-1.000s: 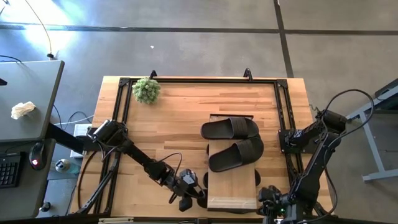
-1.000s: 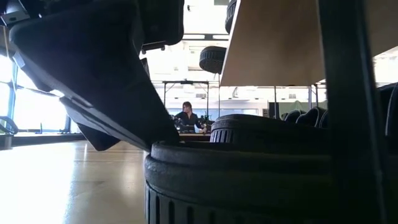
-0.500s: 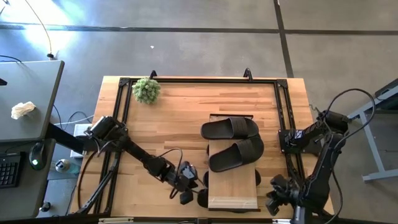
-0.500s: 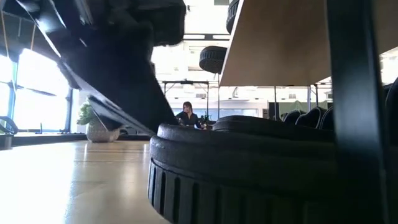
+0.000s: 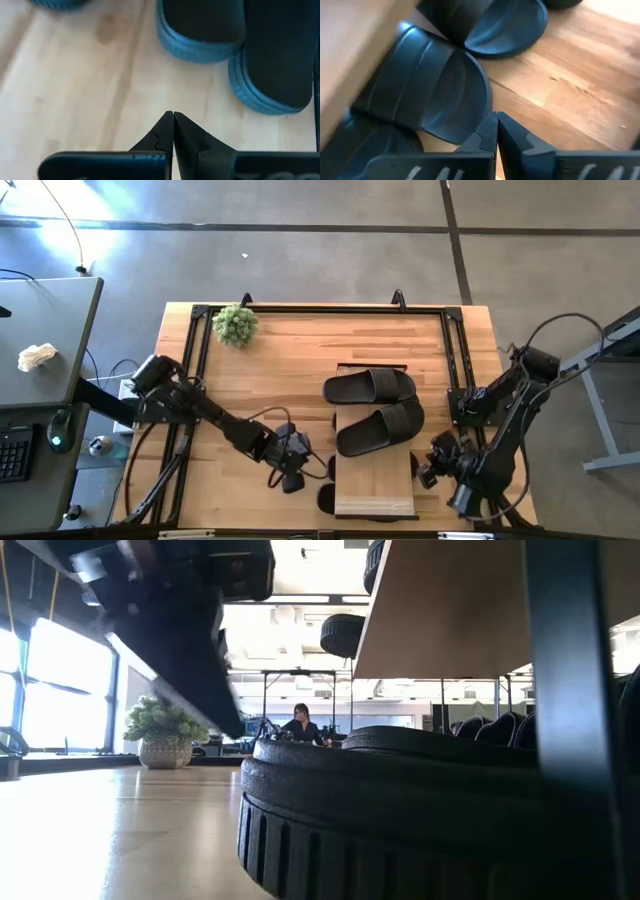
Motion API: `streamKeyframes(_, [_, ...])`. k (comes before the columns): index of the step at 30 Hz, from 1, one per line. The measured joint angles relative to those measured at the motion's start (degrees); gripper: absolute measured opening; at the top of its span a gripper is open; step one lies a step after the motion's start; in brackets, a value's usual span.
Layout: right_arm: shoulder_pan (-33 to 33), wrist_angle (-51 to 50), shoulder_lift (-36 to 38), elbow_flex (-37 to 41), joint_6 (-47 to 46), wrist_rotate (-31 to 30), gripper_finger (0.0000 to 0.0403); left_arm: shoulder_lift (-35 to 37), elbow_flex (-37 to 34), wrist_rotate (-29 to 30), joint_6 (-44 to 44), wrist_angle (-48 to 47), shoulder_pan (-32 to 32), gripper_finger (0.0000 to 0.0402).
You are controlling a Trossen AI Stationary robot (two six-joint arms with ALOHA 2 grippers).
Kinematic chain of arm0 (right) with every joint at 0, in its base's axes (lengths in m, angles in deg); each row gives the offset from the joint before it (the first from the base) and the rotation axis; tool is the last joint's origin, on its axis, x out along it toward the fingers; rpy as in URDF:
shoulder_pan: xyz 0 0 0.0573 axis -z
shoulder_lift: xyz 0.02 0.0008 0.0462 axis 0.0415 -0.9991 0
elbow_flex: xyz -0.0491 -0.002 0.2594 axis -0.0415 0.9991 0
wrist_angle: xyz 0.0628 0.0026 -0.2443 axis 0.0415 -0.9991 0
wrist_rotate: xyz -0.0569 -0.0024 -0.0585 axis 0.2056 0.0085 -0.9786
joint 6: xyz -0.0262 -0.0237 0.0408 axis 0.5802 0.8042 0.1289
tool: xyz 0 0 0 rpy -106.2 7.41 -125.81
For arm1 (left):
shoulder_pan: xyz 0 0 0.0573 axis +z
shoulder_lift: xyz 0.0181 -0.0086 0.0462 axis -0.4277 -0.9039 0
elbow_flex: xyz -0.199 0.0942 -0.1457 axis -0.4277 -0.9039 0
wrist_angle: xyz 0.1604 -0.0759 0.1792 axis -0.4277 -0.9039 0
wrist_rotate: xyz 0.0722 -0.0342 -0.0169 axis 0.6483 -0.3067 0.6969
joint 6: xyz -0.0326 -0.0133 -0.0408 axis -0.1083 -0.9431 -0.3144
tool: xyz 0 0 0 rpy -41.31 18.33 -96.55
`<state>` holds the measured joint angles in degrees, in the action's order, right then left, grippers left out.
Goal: Pick and place slides into the shelf
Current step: Adjust the black slide on the shelf
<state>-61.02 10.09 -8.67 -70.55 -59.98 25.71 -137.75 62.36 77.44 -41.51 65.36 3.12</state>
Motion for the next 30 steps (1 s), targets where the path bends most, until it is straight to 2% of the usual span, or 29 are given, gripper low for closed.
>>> streamKeyframes(3, [-1.4, 8.2, 5.1, 7.4, 0.0, -1.5, 0.0, 2.1, 0.0, -0.1, 3.4, -0.9, 1.2, 0.0])
streamKeyframes(5, [-3.1, 14.5, 8.4, 12.8, 0.0, -4.8, 0.0, 3.5, 0.0, -0.2, 5.3, -0.8, 2.0, 0.0])
streamKeyframes(7, [-4.3, 18.8, 11.4, 17.5, 0.2, -6.9, 0.0, 4.4, 0.0, -1.2, 6.8, -1.0, 2.8, 0.0])
streamKeyframes(9, [-4.8, 20.4, 13.4, 20.6, 1.4, -6.6, 0.0, 4.9, 0.0, -1.8, 7.8, -1.1, 3.5, 0.0])
streamKeyframes(14, [-3.6, 21.5, 14.9, 25.4, -0.2, -5.7, 0.0, 4.9, -0.1, -3.7, 8.8, -2.1, 6.0, 0.0])
streamKeyframes(20, [-0.8, 34.6, 14.9, 31.5, -0.5, -5.8, 0.0, 7.5, -6.5, -5.8, 8.1, -1.2, 11.8, 0.0])
streamKeyframes(24, [-0.3, 34.0, 16.1, 32.4, -0.5, -5.2, 0.0, 10.3, -13.0, -11.0, 5.5, 3.4, 14.9, 0.0])
streamKeyframes(28, [-0.2, 26.4, 19.7, 32.4, -0.2, -4.8, 0.0, 13.0, -17.6, -13.6, 3.1, 11.8, 16.5, 0.0])
streamKeyframes(30, [-0.1, 22.2, 22.2, 32.4, -0.2, -4.7, 0.0, 13.1, -18.7, -13.7, 2.0, 12.8, 17.1, 0.0])
